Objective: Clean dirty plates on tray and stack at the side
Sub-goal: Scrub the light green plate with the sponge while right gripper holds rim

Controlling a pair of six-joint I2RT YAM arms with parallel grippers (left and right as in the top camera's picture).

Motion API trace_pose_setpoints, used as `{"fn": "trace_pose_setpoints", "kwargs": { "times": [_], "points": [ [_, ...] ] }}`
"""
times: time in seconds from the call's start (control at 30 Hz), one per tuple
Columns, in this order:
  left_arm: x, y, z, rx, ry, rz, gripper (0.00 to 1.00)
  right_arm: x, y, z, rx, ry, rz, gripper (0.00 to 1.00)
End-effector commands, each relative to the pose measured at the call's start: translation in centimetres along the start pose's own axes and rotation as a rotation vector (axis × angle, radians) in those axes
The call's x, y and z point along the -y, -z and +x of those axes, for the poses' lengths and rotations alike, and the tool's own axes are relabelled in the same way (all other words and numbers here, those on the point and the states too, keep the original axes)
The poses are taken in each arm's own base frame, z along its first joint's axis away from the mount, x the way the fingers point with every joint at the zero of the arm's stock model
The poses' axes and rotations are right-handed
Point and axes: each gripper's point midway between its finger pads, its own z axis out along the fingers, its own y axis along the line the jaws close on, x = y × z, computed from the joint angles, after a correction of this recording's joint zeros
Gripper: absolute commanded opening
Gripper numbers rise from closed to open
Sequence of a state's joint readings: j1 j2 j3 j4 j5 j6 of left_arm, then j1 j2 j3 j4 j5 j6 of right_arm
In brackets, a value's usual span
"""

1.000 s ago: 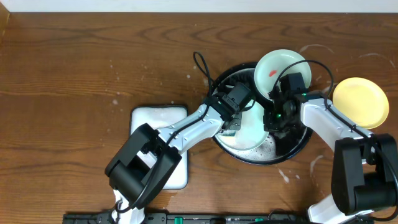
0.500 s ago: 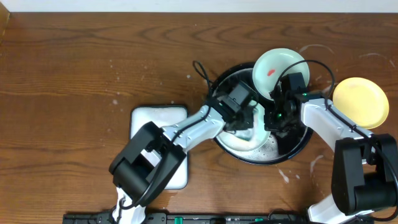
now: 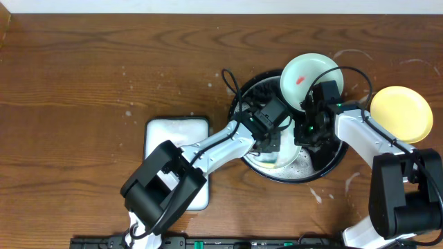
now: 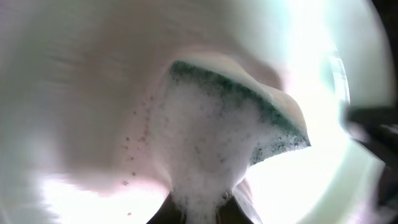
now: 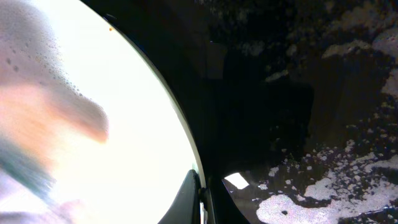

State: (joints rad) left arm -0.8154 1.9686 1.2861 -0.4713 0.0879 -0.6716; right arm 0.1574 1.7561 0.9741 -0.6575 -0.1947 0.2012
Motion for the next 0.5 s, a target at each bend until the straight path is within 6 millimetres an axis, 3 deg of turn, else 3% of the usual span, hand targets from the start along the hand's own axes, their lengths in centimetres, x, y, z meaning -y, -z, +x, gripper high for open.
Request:
{"fn": "trace_pose_setpoints", "kwargs": {
  "times": [0.0,0.1,0.2,0.47],
  "points": [
    [-8.7,-0.8,-2.2,0.118,-0.069,-0.373,0.07,1.4,-1.0,1.3,-0.046,-0.012,0.066,0.01],
    [-10.2,0.0,-3.3,0.177,-0.089,-0.464,0.08,1.4,-1.1,1.3,-0.047,-0.008,0.067,0.01],
    [-10.2,0.2,-4.3,0.229,-0.089,-0.479,0.07,1.4,-1.0,1.3,-0.045,-0.008,0.067,0.01],
    [-4.2,-1.8,-5.6,0.249,0.009,-0.151,0.08,1.5,-1.1,1.3,-0.045,0.002,0.070,0.01]
  ]
}}
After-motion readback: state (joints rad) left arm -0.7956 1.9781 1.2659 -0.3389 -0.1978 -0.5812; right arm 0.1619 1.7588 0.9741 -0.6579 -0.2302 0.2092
